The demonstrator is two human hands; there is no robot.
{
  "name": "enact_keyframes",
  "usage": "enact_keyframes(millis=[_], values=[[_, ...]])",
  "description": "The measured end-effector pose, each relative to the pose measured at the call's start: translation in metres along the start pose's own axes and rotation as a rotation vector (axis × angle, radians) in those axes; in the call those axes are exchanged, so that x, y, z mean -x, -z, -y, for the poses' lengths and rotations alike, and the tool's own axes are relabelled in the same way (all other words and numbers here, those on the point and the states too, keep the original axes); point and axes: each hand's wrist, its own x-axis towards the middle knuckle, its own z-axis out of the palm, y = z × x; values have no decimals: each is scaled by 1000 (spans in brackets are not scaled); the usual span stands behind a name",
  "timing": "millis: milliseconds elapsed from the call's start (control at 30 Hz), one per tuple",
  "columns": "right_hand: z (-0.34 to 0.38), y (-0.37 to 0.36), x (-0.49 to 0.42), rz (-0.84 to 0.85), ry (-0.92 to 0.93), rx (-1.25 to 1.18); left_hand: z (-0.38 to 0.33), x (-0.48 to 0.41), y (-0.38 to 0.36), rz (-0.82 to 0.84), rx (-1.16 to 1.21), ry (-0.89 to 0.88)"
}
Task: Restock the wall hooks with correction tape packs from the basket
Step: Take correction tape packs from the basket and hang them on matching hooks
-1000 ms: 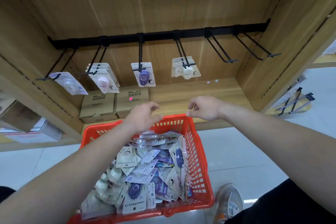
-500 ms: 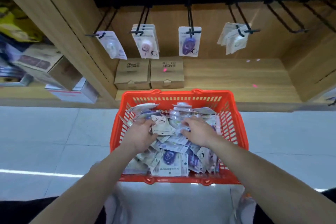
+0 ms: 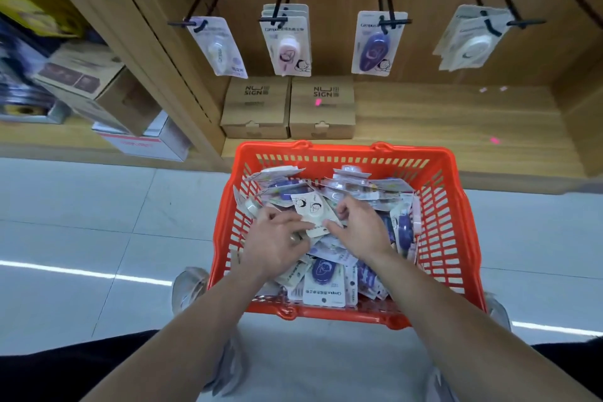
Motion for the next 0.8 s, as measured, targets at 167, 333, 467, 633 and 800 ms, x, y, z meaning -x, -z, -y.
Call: enact_keyframes(millis=[167, 333, 467, 633, 800], values=[[0, 0, -1, 32, -133, -110, 4, 4, 1, 43, 105, -2], [-3, 14, -5, 136, -214, -318, 8, 6, 13, -65, 304, 72], [-6, 30, -1, 91, -200, -481, 14, 8, 24, -153, 468, 179], [5, 49, 1, 121, -133, -556, -4, 5, 46, -222, 783, 201], [34, 59, 3, 319, -37, -571, -10, 4, 63, 32, 703, 119]])
